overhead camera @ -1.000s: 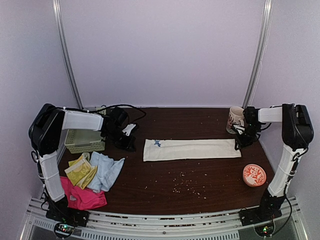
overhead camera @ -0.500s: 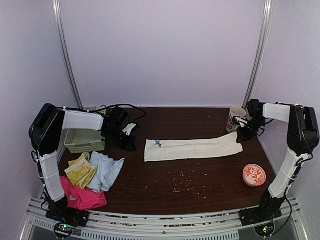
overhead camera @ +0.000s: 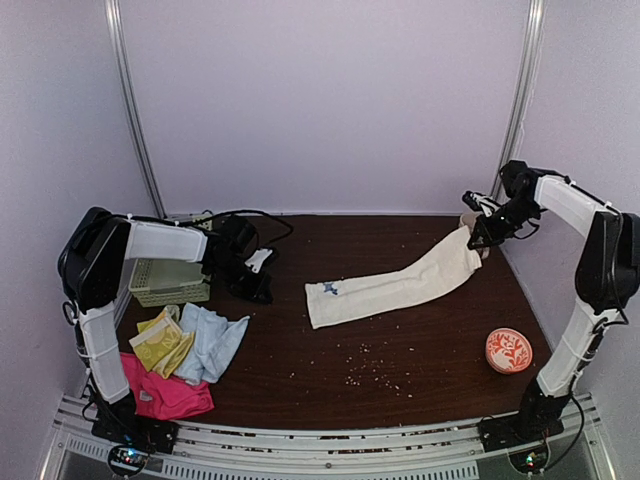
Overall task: Roll the towels
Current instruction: Pick up the towel from the center of the board, then fold the towel at the center of the board, then rotate the towel at the center of the board.
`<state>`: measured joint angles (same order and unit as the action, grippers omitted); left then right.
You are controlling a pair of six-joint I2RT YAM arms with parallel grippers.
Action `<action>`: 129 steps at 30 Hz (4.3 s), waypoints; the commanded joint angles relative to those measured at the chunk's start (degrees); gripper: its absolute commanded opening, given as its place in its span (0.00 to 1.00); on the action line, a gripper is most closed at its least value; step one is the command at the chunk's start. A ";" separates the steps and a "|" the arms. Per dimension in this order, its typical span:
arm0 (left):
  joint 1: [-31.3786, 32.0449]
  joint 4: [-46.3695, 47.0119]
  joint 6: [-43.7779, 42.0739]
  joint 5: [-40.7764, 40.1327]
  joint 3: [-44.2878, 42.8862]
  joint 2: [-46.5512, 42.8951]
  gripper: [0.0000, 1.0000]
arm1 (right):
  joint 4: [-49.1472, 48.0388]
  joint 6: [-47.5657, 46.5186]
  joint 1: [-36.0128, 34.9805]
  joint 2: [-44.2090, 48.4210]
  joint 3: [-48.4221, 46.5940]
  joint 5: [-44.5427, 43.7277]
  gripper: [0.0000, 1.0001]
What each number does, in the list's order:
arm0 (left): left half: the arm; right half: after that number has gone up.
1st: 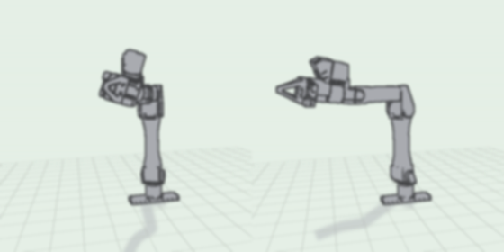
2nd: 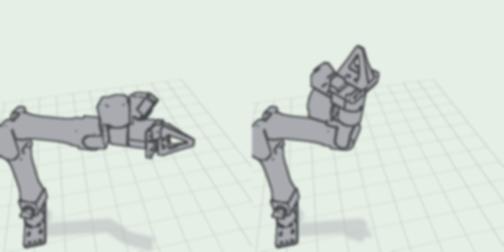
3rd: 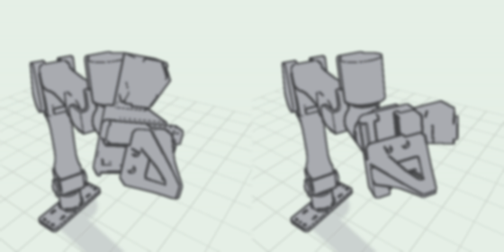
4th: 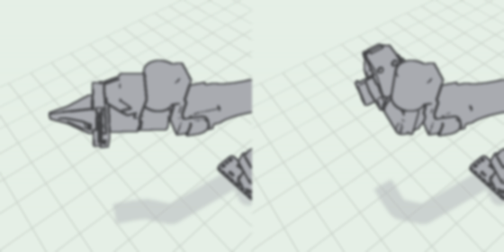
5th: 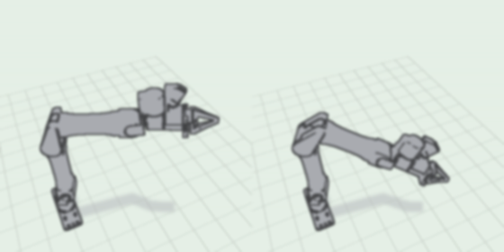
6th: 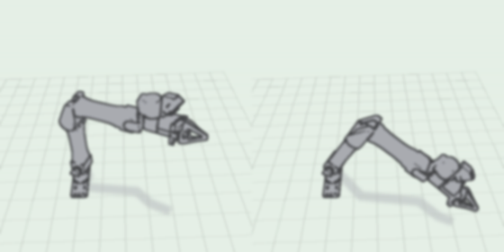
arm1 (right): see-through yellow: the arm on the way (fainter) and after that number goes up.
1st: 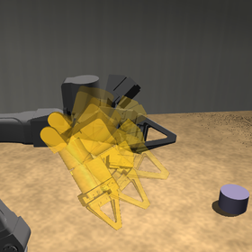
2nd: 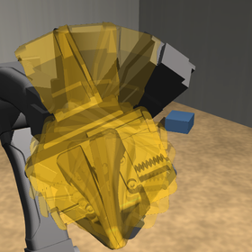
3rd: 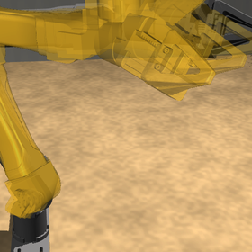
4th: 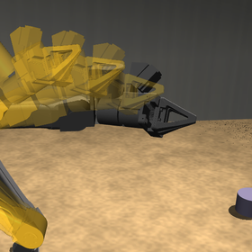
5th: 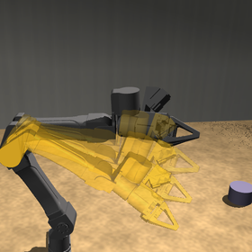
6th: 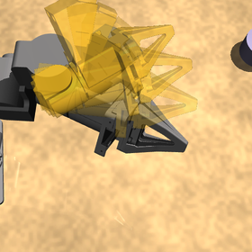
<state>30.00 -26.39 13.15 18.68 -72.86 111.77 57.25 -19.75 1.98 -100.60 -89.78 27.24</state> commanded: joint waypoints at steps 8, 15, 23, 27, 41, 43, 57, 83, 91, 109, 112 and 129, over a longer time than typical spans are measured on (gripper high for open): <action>0.46 1.63 0.32 1.25 0.04 1.42 0.00 | 6.75 1.54 -11.82 -9.60 -6.93 12.91 0.00; 0.68 1.64 1.17 1.71 -0.18 2.48 0.00 | 3.26 5.09 -18.41 -15.21 -8.92 18.27 0.00; 1.05 2.56 1.79 2.14 -0.35 3.30 0.00 | -1.18 10.64 -23.98 -20.64 -11.64 20.68 0.00; 1.27 2.73 2.09 2.35 -0.14 3.63 0.00 | -2.92 13.07 -26.41 -22.14 -12.59 22.14 0.00; 3.39 8.65 6.61 9.18 0.24 4.88 0.00 | -12.08 25.02 -33.65 -26.70 -17.81 18.20 0.00; 3.65 9.29 7.20 9.38 0.01 5.19 0.00 | -12.31 25.51 -34.39 -27.81 -18.82 18.53 0.00; 4.30 15.91 10.89 11.28 2.11 6.90 0.00 | -12.60 26.51 -38.18 -34.07 -23.17 18.08 0.00; 4.52 15.97 10.48 10.19 2.75 7.17 0.00 | -14.94 27.36 -38.89 -37.42 -27.30 22.59 0.34; 3.70 12.01 8.28 3.28 4.25 0.87 0.00 | -8.61 18.10 -37.57 -31.20 -28.04 15.51 0.35; 6.15 14.24 9.32 10.99 -10.51 1.94 0.01 | -35.55 16.39 -22.41 -9.55 -3.25 -2.22 0.95; 7.03 16.16 10.50 11.77 -12.19 3.97 0.01 | -29.23 11.08 -24.15 -12.21 -5.15 0.56 0.63; 8.89 9.77 9.87 7.90 -14.95 13.00 0.00 | -26.76 10.10 -25.09 -21.82 -0.60 2.64 0.22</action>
<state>39.05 -13.45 24.16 30.26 -85.86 124.22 30.06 -8.93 -23.00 -121.56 -92.79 31.97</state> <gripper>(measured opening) 0.004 0.222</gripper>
